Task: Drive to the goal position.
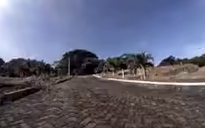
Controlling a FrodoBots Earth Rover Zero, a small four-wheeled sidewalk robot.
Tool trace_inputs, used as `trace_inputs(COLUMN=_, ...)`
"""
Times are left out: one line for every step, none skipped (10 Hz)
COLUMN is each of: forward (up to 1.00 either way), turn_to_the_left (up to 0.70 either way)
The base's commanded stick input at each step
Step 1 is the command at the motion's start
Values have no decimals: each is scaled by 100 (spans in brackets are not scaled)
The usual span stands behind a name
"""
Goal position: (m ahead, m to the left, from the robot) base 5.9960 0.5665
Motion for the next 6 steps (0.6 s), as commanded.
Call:
trace_inputs(forward=100, turn_to_the_left=0)
trace_inputs(forward=100, turn_to_the_left=0)
trace_inputs(forward=100, turn_to_the_left=0)
trace_inputs(forward=100, turn_to_the_left=0)
trace_inputs(forward=100, turn_to_the_left=0)
trace_inputs(forward=100, turn_to_the_left=0)
